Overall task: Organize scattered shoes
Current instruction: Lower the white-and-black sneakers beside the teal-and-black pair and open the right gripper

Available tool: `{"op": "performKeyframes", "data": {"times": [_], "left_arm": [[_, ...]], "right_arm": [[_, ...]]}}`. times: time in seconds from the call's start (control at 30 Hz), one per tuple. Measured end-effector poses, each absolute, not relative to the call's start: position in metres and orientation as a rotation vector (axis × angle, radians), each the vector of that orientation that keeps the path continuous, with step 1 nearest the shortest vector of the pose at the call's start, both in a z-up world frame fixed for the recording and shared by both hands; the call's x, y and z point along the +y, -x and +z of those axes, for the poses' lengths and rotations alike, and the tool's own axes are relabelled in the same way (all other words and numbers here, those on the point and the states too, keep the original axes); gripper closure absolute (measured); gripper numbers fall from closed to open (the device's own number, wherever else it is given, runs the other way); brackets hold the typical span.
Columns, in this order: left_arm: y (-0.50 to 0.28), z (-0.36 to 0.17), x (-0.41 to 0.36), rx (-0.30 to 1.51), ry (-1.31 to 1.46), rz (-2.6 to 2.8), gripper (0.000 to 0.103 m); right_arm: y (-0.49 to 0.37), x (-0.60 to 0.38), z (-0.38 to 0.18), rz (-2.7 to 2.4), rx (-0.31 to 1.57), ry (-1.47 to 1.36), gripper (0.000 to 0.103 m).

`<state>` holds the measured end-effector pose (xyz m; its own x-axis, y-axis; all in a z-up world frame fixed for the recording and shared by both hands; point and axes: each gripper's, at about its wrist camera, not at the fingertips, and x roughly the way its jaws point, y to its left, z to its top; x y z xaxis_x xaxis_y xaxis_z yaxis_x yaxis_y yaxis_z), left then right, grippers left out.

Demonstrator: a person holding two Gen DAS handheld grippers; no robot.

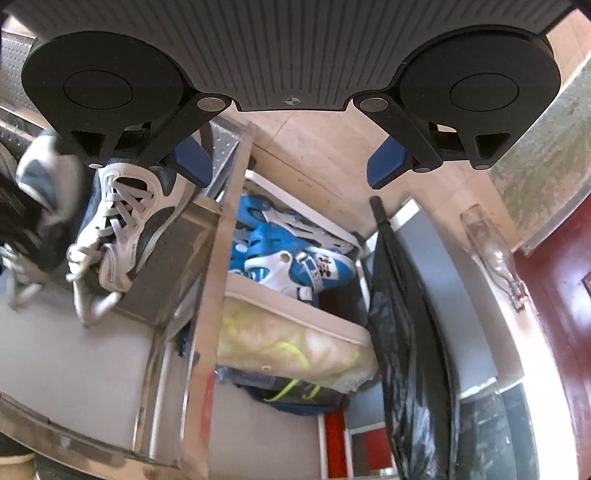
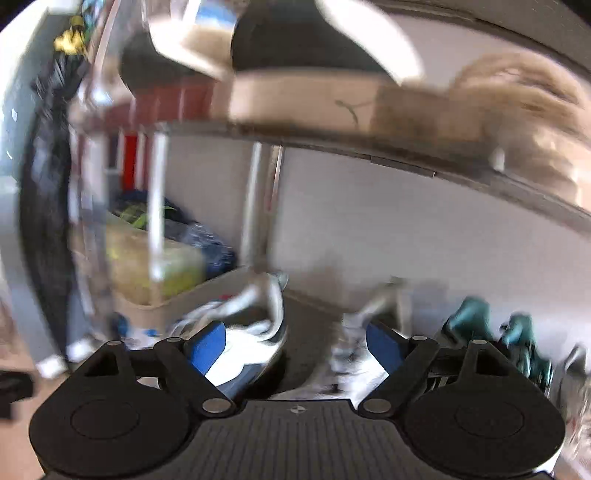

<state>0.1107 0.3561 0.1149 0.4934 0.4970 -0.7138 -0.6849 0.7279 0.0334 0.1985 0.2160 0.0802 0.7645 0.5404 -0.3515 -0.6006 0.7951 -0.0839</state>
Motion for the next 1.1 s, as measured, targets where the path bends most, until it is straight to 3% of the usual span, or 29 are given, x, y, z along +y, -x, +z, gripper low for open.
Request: {"op": "performKeyframes", "data": {"times": [0.1, 0.2, 0.57, 0.6, 0.7, 0.93, 1.1], "left_arm": [[-0.106, 0.117, 0.363, 0.751, 0.292, 0.756, 0.009], [-0.101, 0.12, 0.366, 0.729, 0.307, 0.786, 0.009], [-0.098, 0.121, 0.37, 0.728, 0.297, 0.806, 0.009], [-0.098, 0.12, 0.37, 0.728, 0.297, 0.805, 0.009], [-0.099, 0.12, 0.371, 0.731, 0.298, 0.803, 0.009], [-0.103, 0.117, 0.368, 0.753, 0.298, 0.769, 0.009], [-0.108, 0.115, 0.361, 0.773, 0.298, 0.731, 0.008]], "right_arm": [[-0.173, 0.193, 0.074, 0.792, 0.454, 0.157, 0.071], [-0.152, 0.191, 0.059, 0.918, 0.564, 0.177, 0.085], [-0.134, 0.258, 0.012, 1.009, 0.779, 0.089, 0.086], [-0.14, 0.26, 0.01, 0.986, 0.792, 0.051, 0.093], [-0.149, 0.256, 0.007, 0.937, 0.828, -0.068, 0.103], [-0.177, 0.251, 0.003, 0.792, 0.859, -0.236, 0.103], [-0.166, 0.234, 0.012, 0.788, 0.812, -0.165, 0.089]]}}
